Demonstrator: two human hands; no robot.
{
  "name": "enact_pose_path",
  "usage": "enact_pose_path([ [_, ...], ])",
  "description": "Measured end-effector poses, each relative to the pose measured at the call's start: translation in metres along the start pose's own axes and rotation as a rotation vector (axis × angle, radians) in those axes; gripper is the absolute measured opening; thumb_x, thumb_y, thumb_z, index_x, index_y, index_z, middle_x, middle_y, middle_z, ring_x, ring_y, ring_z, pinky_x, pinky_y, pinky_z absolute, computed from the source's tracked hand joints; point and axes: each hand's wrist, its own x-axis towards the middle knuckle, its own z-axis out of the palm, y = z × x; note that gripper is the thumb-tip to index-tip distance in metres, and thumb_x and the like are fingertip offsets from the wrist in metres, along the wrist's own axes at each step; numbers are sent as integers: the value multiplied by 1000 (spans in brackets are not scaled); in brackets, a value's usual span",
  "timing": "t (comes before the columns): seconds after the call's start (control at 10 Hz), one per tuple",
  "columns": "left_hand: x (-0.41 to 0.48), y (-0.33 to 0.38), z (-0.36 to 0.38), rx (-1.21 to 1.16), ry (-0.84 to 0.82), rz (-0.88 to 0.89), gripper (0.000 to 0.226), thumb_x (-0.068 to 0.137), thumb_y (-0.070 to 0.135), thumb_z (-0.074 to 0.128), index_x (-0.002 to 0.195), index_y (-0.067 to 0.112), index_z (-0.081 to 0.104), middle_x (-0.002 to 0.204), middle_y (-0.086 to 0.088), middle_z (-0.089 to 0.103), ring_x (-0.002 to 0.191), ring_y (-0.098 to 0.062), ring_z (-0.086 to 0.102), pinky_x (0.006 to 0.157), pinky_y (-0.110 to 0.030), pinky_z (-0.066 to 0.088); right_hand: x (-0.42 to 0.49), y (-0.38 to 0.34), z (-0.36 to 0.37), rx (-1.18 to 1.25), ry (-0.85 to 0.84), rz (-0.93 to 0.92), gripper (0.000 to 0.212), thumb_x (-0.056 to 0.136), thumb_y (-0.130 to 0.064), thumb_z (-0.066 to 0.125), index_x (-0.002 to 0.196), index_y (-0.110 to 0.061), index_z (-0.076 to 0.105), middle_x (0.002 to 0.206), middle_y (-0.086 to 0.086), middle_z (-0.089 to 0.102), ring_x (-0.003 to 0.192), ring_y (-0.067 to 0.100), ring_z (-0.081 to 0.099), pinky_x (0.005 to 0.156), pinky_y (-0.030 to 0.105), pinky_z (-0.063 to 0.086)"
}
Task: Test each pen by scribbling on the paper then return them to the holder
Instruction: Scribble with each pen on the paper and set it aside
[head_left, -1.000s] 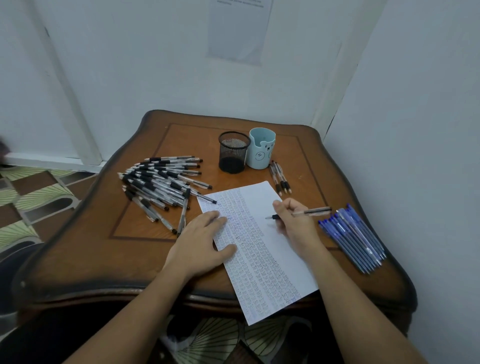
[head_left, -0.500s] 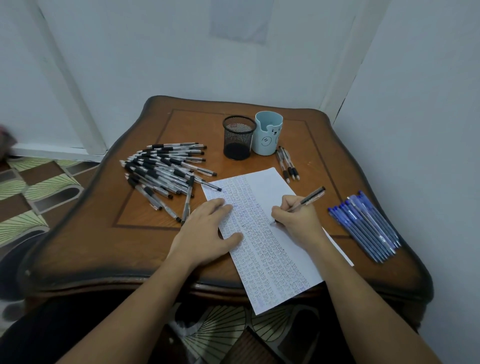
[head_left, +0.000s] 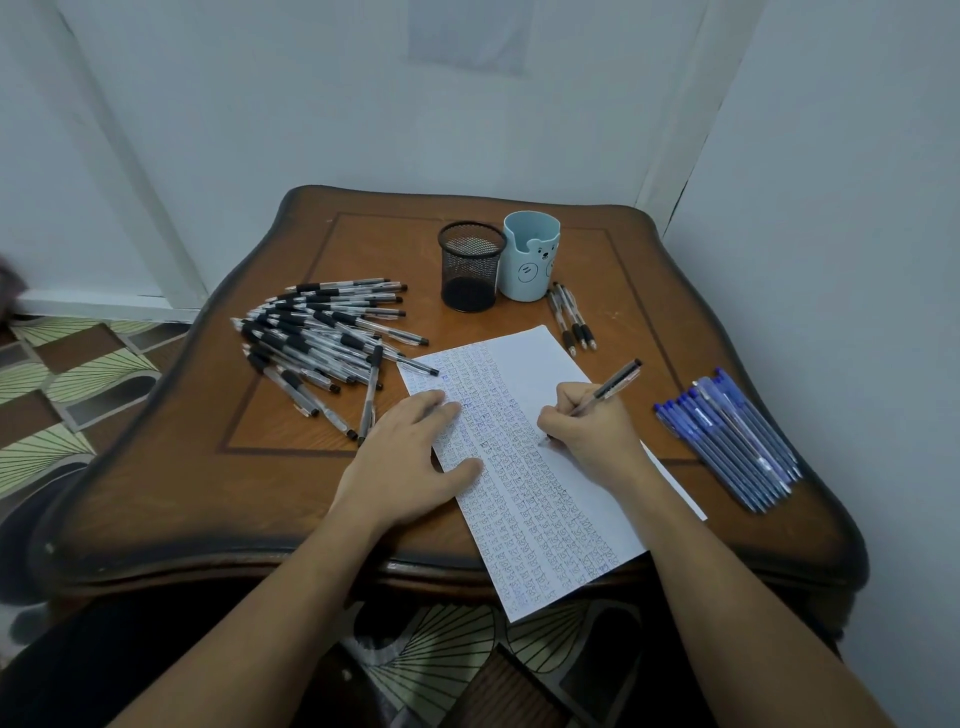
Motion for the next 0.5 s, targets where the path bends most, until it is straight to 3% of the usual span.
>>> enact_pose_path([
  [0.2, 0, 1, -1, 7, -5, -4, 95, 68, 77, 29, 147, 26, 37, 154, 8, 29, 140, -8, 22, 114, -31, 20, 2, 3, 0, 26, -4, 20, 52, 81, 4, 66, 49, -21, 34, 57, 1, 30, 56, 14, 39, 64, 36, 53],
  [0.5, 0, 1, -1, 0, -3, -9, 95, 68, 78, 29, 147, 27, 38, 154, 9, 29, 141, -8, 22, 114, -32, 21, 2, 3, -2, -12, -7, -3, 50, 80, 3, 65, 50, -22, 33, 54, -1, 29, 52, 13, 37, 61, 37, 47],
])
